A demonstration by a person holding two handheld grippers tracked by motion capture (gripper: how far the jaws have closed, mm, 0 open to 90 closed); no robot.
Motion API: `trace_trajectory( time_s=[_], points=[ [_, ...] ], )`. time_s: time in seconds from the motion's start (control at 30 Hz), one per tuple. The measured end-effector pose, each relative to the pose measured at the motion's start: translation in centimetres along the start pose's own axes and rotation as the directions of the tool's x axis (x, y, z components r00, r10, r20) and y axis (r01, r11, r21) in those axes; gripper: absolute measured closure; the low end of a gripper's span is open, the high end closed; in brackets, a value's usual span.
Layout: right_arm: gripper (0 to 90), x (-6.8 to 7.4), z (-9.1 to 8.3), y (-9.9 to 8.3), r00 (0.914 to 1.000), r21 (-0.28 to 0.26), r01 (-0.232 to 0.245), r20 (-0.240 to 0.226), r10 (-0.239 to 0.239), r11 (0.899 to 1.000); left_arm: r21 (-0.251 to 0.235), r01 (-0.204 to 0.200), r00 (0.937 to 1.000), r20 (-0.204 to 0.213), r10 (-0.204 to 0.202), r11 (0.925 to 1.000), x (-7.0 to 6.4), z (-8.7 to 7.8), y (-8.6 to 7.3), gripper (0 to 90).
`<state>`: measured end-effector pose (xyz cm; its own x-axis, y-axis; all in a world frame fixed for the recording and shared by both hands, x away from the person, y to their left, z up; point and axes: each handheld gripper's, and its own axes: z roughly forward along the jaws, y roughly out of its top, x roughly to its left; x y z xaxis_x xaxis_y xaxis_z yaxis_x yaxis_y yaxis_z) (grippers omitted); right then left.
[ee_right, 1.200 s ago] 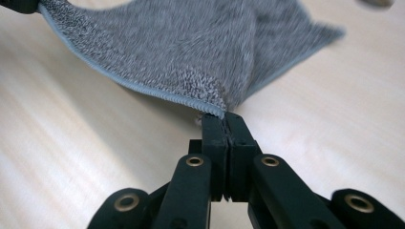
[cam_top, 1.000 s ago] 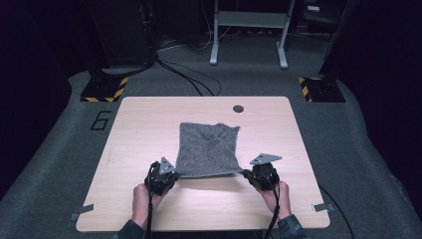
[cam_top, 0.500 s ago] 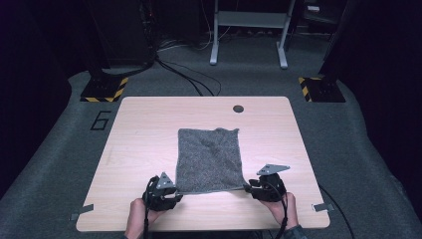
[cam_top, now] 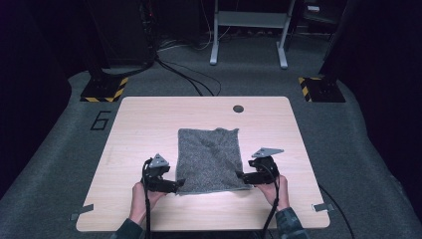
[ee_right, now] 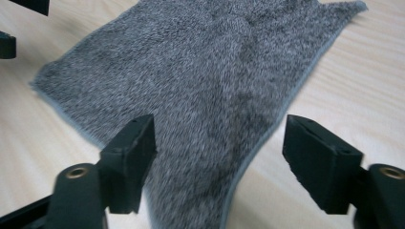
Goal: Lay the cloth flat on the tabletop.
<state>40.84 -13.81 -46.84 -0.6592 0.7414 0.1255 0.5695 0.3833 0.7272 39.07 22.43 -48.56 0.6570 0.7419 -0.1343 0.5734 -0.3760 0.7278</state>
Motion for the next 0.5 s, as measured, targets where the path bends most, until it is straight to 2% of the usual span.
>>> trace_trajectory(
  time_s=[0.07, 0.2, 0.33, 0.43, 0.5],
  points=[
    [19.3, 0.0, 1.0, 0.6, 0.9999, 0.019, 0.010, -0.007, -0.010, 1.000, 0.002, -0.002, 1.0000, 0.004, 0.002, 1.0000, 0.1, 0.9, 0.4, 11.3],
    [14.5, 0.0, 3.1, 1.7, 0.9986, 0.049, 0.053, -0.008, -0.052, 0.997, 0.047, -0.013, 0.9992, 0.038, 0.011, 0.9988, 0.2, 2.6, 0.8, 9.7],
    [11.4, 0.2, 4.9, 2.1, 0.9980, 0.083, 0.054, -0.037, -0.051, 0.995, 0.083, -0.030, 0.9979, 0.059, 0.025, 0.9961, -0.1, 3.9, 0.9, 9.5],
    [9.5, 0.2, 6.1, 2.2, 0.9964, 0.103, 0.077, -0.042, -0.073, 0.992, 0.102, -0.039, 0.9974, 0.064, 0.033, 0.9941, -0.2, 4.4, 0.8, 9.6],
    [8.3, 0.2, 6.7, 2.1, 0.9972, 0.121, 0.065, -0.044, -0.060, 0.990, 0.119, -0.042, 0.9972, 0.066, 0.035, 0.9920, -0.2, 4.7, 0.6, 9.7]
  ],
)
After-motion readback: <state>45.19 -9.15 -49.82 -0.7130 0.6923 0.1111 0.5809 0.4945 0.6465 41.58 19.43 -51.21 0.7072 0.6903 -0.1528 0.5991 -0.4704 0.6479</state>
